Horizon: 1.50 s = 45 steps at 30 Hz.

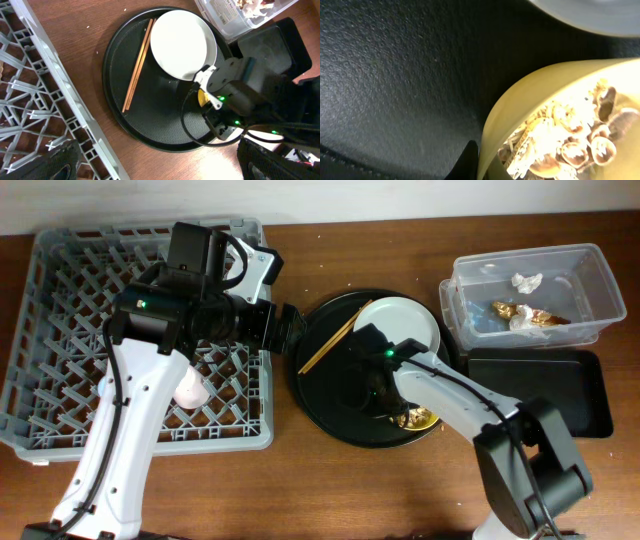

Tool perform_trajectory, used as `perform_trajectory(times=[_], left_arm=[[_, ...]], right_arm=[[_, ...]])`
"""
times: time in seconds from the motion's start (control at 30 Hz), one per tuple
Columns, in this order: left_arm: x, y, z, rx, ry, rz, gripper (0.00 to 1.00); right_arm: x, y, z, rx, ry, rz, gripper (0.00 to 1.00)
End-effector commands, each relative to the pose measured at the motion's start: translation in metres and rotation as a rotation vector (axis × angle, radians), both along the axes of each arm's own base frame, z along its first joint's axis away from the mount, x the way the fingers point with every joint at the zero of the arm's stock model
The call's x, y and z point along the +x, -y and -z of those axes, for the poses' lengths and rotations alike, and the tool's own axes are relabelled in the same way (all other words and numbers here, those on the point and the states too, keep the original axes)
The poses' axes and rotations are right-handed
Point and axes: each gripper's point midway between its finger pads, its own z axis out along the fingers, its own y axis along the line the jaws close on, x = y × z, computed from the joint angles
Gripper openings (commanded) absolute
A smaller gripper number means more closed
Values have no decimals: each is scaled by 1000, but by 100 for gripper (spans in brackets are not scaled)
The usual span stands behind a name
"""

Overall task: Sort waste into correct bins and load items into the dishwasher rack
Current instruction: 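Grasp the yellow bowl with the right gripper and lift it, then tip the yellow bowl over the black tray to dump the food scraps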

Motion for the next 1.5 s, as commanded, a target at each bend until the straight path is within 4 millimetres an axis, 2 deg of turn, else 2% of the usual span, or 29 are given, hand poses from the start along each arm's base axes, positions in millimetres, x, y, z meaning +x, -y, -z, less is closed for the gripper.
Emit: perform_trajectory(times=[0.0,0.03,0.1,0.27,0.37,0.43,0.5,0.73,0.77,0.8,0.83,0.87,0.9,0.93,0.97,1.0,1.03,1.07,1.1,1.13,1.17,1.2,1.23,1.27,1.3,1.33,1.4,1.43,1.47], left_arm=[[0,0,2,8,5,14,99],[0,0,2,8,6,14,99],[0,0,2,8,6,15,99],[0,0,2,8,5,15,99],[0,0,2,8,6,14,99],[0,0,2,8,5,14,99],[0,0,2,8,5,14,99],[0,0,2,8,6,14,99],[0,0,2,8,5,15,99],[0,0,2,8,5,15,99],[0,0,2,8,5,15,99],[0,0,2,8,6,14,99],[0,0,2,8,5,15,99],[0,0,2,8,5,14,99],[0,0,2,8,6,15,99],[0,0,2,8,6,15,99],[0,0,2,8,5,15,99],[0,0,2,8,5,15,99],[0,0,2,8,5,15,99],[0,0,2,8,5,15,99],[0,0,2,8,5,15,99],[0,0,2,8,6,15,99],[0,0,2,8,5,15,99],[0,0,2,8,6,14,99],[0,0,2,8,4,14,99],[-1,0,2,8,2,15,99],[-1,0,2,6,2,16,99],[-1,0,2,6,2,16,99],[-1,0,2,5,3,16,99]], right_arm=[[18,1,-60,185,101,89,4],[25,10,-95,313,163,142,4],[37,68,-154,499,313,292,4],[54,181,-148,708,388,500,4],[64,208,-141,1022,455,458,4],[65,219,-161,1246,585,392,4],[62,234,-170,1305,664,389,4],[53,236,-157,1270,601,459,4],[56,242,-147,1188,622,416,4],[57,248,-135,1197,520,570,4],[54,241,-143,1228,548,515,4],[55,248,-129,1150,530,524,4],[53,239,-159,1326,578,520,4],[53,240,-157,1269,630,439,4],[53,251,-128,1193,478,629,4],[48,237,-150,1285,551,517,4],[48,240,-141,1211,560,478,4],[48,244,-134,1232,474,615,4],[45,232,-160,1322,570,497,4],[46,240,-132,1194,486,555,4],[43,235,-134,1234,433,619,4],[39,224,-153,1242,552,437,4],[42,232,-139,1206,480,539,4],[38,215,-174,1306,606,397,4],[38,216,-169,1306,526,486,4],[38,217,-165,1218,584,380,4],[42,230,-145,1183,463,566,4],[38,216,-168,1276,528,471,4],[37,212,-166,1225,564,384,4]])
